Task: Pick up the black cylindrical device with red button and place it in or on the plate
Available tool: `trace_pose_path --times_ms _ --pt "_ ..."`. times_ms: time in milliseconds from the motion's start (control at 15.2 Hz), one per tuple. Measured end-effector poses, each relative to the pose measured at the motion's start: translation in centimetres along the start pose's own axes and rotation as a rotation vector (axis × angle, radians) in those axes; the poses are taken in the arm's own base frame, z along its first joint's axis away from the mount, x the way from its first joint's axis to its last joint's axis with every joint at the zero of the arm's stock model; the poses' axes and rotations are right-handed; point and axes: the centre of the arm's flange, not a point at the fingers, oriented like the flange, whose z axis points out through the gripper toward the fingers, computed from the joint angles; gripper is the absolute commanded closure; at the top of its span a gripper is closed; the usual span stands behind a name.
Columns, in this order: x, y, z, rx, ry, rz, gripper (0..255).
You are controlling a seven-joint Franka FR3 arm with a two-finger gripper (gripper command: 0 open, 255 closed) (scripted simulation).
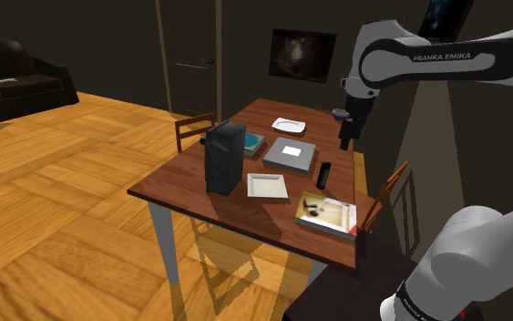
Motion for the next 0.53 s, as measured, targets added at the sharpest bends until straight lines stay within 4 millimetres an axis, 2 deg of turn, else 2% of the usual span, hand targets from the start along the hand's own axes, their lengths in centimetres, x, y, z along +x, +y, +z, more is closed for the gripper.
trace_pose_path --times_ms 528 --pt "4.9 6.7 6.9 0.021 -0.019 -0.013 0"
